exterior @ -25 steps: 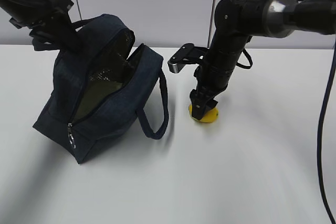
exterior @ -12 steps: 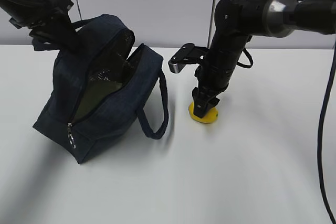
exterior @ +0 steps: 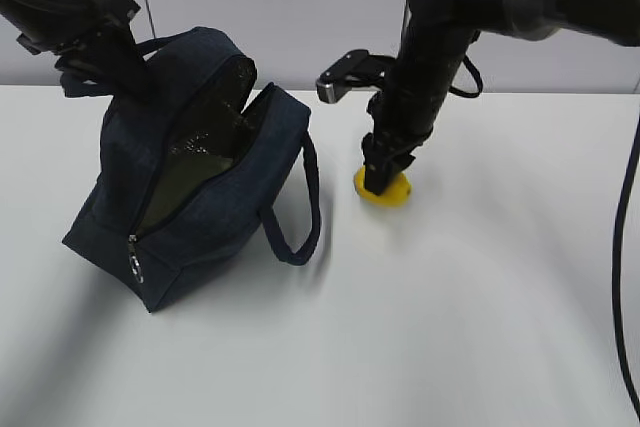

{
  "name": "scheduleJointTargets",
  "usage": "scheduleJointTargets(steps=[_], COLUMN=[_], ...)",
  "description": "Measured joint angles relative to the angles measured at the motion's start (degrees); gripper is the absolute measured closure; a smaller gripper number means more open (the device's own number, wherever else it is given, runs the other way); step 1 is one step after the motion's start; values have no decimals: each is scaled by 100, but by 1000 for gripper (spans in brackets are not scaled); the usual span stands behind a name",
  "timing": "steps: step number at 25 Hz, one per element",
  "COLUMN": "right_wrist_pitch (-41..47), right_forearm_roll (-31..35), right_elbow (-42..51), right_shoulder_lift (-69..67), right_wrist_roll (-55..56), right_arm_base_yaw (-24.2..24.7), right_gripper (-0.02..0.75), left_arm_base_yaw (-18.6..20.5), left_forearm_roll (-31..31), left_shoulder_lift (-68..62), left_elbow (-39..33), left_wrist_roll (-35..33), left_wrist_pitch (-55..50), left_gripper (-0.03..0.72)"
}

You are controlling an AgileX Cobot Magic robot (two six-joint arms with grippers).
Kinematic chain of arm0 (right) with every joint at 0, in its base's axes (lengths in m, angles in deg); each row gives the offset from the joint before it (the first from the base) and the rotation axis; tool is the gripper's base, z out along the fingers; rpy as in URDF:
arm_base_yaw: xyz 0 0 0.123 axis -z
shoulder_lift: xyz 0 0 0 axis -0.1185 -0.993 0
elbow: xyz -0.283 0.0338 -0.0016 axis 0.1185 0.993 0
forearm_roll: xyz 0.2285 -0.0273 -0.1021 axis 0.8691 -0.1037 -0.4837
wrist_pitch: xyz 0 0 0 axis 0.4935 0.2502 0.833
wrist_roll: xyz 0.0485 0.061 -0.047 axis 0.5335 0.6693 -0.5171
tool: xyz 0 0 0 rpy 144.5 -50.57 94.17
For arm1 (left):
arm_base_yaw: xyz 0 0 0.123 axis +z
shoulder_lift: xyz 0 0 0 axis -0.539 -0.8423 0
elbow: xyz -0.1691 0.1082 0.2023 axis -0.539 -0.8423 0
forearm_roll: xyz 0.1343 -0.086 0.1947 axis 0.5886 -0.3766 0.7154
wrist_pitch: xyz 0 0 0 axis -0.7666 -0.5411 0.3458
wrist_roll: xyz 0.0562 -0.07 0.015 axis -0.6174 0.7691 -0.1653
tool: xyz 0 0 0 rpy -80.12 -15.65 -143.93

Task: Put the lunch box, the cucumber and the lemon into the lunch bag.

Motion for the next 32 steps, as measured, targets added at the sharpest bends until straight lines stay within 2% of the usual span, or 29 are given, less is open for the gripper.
scheduleJointTargets(steps=[5, 13, 21, 27, 32], right_wrist_pitch=[28, 75, 102, 116, 116], right_forearm_roll=[458, 880, 1736, 2817, 3044], right_elbow=[-592, -671, -671, -680, -680], right_shoulder_lift=[11, 420, 1007, 1157, 1157], right_wrist_roll=[503, 1185, 1374, 1383, 1383], right_arm_base_yaw=[0, 0, 0, -12, -246], right_gripper=[421, 423, 423, 423, 423], left_arm_base_yaw=[0, 0, 0, 0, 0], left_forearm_roll=[51, 174, 323, 323, 323], left_shoulder_lift=[0, 0, 0, 0, 0], left_elbow=[0, 0, 0, 0, 0], left_wrist_roll=[0, 0, 0, 0, 0], left_wrist_pitch=[0, 22, 39, 47, 47], left_gripper=[691, 691, 691, 691, 691])
